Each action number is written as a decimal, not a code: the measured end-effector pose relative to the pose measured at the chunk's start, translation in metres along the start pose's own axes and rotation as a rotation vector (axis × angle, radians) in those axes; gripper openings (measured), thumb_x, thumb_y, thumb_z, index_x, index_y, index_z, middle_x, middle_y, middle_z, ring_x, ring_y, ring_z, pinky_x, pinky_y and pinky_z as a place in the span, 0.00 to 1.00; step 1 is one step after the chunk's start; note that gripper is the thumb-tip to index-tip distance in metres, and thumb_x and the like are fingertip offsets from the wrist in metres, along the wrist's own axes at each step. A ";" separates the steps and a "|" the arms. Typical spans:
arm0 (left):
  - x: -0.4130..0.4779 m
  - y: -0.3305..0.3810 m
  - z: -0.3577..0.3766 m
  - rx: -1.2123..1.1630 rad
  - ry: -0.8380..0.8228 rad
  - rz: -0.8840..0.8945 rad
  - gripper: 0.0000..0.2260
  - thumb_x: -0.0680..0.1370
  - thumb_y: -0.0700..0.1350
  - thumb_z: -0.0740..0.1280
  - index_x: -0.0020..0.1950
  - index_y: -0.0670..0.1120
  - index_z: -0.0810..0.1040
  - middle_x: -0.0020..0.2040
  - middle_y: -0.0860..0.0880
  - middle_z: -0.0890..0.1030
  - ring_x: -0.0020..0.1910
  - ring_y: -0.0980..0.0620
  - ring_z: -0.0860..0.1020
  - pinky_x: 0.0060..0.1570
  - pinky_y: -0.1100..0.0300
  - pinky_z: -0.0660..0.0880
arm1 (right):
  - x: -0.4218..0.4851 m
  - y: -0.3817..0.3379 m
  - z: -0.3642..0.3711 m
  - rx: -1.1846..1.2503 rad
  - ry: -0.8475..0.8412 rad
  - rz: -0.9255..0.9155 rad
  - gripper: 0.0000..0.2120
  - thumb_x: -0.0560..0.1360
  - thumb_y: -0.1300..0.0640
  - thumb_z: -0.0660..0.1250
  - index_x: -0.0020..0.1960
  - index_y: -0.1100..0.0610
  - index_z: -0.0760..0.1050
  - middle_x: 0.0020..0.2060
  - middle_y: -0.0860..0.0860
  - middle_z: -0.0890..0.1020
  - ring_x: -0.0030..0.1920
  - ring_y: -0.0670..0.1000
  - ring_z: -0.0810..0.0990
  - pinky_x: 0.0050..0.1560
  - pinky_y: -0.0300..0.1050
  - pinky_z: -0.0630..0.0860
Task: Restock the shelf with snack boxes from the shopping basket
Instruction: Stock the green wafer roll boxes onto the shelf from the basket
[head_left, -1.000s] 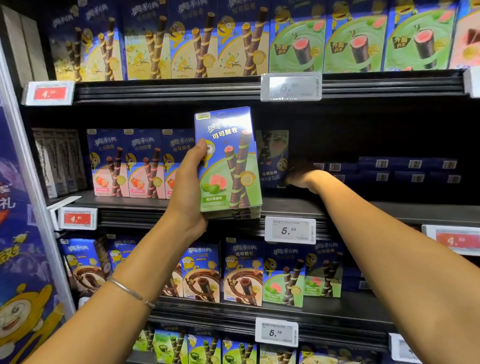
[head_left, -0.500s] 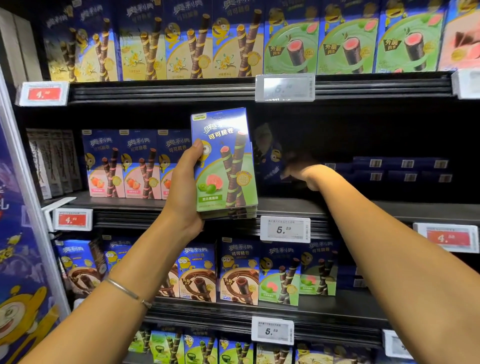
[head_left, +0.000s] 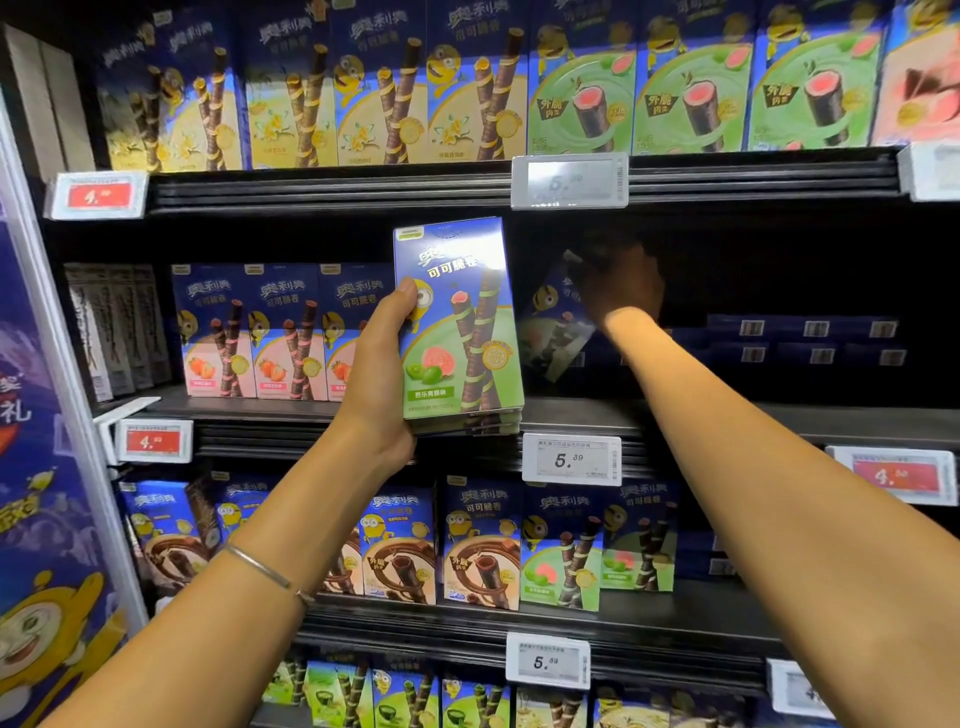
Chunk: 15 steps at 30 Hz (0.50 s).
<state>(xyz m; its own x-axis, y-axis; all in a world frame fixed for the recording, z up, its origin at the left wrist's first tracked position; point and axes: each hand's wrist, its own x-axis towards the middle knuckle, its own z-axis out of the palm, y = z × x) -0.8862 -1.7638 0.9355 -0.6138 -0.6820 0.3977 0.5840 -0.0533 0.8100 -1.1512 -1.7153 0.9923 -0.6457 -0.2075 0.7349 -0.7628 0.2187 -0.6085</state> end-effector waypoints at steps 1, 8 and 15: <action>0.000 0.000 0.001 -0.005 -0.002 0.004 0.16 0.84 0.58 0.63 0.47 0.54 0.88 0.51 0.48 0.89 0.45 0.48 0.88 0.41 0.51 0.85 | -0.001 -0.004 0.000 -0.028 -0.027 -0.037 0.17 0.74 0.49 0.71 0.62 0.46 0.82 0.61 0.52 0.84 0.61 0.60 0.81 0.60 0.50 0.76; 0.000 0.001 0.000 -0.017 -0.003 0.003 0.17 0.83 0.59 0.63 0.44 0.57 0.89 0.52 0.49 0.89 0.47 0.48 0.88 0.45 0.50 0.85 | -0.007 -0.022 0.017 -0.019 -0.223 -0.148 0.26 0.72 0.53 0.76 0.69 0.56 0.76 0.65 0.57 0.80 0.65 0.58 0.78 0.60 0.42 0.72; 0.001 0.003 -0.003 -0.026 0.000 0.016 0.18 0.83 0.59 0.63 0.43 0.56 0.90 0.50 0.49 0.89 0.45 0.48 0.88 0.40 0.52 0.85 | -0.018 0.003 0.036 0.217 -0.376 0.124 0.38 0.69 0.61 0.79 0.74 0.59 0.65 0.64 0.57 0.80 0.63 0.58 0.79 0.63 0.55 0.78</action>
<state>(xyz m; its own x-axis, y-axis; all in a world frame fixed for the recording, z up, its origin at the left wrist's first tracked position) -0.8834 -1.7673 0.9370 -0.6042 -0.6830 0.4106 0.6074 -0.0612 0.7920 -1.1426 -1.7448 0.9664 -0.6697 -0.5330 0.5171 -0.6427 0.0670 -0.7632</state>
